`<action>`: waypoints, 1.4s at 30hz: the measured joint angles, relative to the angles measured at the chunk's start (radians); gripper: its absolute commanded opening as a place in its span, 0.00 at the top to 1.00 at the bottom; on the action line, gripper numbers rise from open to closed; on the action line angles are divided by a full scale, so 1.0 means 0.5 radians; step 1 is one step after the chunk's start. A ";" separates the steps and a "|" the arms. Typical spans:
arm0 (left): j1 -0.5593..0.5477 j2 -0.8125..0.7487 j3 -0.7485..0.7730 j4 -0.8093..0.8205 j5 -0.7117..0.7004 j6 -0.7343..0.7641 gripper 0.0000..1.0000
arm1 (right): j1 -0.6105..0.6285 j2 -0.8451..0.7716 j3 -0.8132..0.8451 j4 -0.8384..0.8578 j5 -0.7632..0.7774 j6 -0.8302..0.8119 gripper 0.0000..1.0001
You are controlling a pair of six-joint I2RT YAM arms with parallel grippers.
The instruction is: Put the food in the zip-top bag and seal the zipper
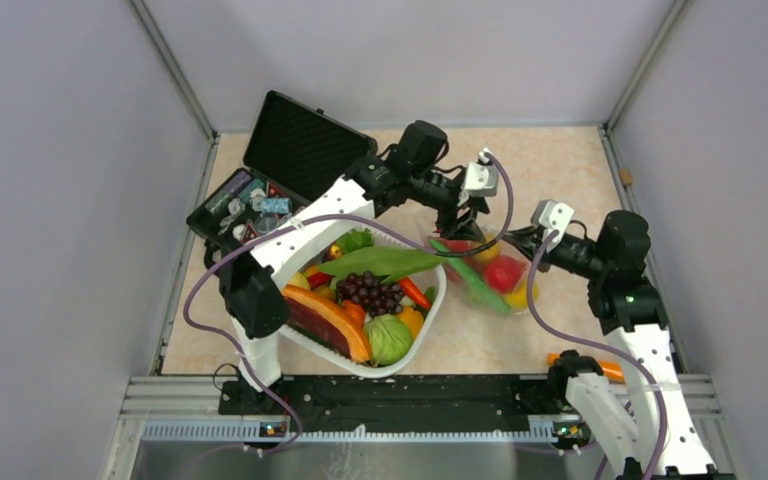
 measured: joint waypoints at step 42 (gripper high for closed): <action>0.039 0.033 -0.067 -0.014 -0.127 -0.007 1.00 | 0.000 0.010 -0.002 0.002 0.082 -0.001 1.00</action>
